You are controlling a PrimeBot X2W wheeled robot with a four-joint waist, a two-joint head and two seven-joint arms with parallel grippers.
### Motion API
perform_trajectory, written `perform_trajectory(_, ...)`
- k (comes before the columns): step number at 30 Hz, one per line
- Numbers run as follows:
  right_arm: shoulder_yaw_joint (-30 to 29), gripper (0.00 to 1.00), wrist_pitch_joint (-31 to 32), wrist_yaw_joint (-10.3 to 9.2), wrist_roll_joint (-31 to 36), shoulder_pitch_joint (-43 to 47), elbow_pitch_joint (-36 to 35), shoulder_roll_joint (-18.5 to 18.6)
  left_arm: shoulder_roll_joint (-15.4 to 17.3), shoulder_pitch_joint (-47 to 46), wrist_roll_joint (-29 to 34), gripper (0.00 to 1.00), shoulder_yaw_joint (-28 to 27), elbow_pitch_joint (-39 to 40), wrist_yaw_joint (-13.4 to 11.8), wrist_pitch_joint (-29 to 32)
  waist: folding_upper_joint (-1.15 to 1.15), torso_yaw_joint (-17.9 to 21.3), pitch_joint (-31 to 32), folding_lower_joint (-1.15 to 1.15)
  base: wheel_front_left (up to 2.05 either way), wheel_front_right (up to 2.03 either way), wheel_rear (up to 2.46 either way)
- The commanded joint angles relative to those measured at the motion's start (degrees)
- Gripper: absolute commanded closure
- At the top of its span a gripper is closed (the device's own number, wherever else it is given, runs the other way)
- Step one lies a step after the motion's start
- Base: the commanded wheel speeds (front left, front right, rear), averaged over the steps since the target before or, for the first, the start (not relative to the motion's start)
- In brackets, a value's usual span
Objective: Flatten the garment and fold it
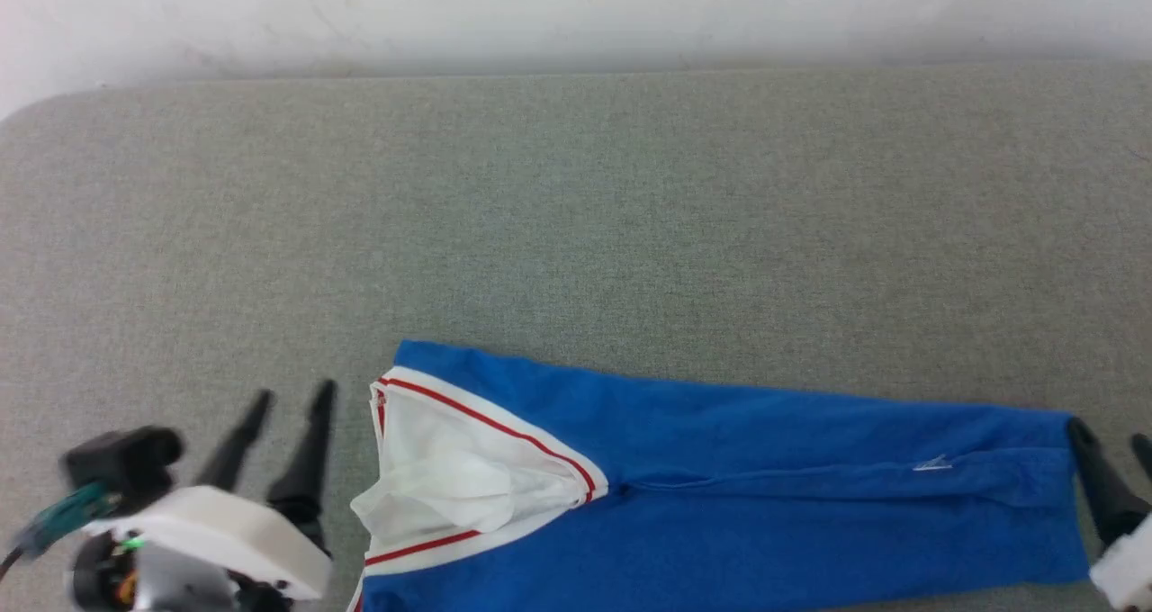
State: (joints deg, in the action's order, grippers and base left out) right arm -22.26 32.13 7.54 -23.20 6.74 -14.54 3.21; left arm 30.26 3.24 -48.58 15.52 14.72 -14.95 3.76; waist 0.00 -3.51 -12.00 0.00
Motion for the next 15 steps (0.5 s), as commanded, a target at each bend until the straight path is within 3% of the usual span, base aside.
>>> perform_trajectory(1,-0.9,0.0,-0.5,-0.05,0.0,0.9,-0.9,-0.2,-0.4,1.2,1.6,0.0,-1.3,1.1,-1.2,-2.6,0.0,0.2,-0.5,0.0,0.0,0.0,0.0)
perform_trajectory(4,-2.8,0.0,-1.1,-0.05,1.0,1.6,-1.6,-0.3,-1.7,3.2,5.3,0.0,-4.6,3.7,-4.3,-10.4,0.0,0.3,-1.5,0.0,0.0,0.0,0.0)
perform_trajectory(6,-2.2,0.0,-1.1,-0.05,2.2,1.8,-1.0,-0.3,-2.3,4.3,7.2,0.0,-5.2,5.1,-4.4,-14.2,0.0,0.4,-2.5,0.0,0.0,0.0,0.0)
perform_trajectory(15,-0.4,0.0,-0.3,-0.05,3.2,-2.2,6.7,-0.3,-2.8,3.5,10.7,0.0,-3.9,5.2,-3.2,-16.8,0.0,-0.6,-7.7,0.0,0.0,0.0,0.0)
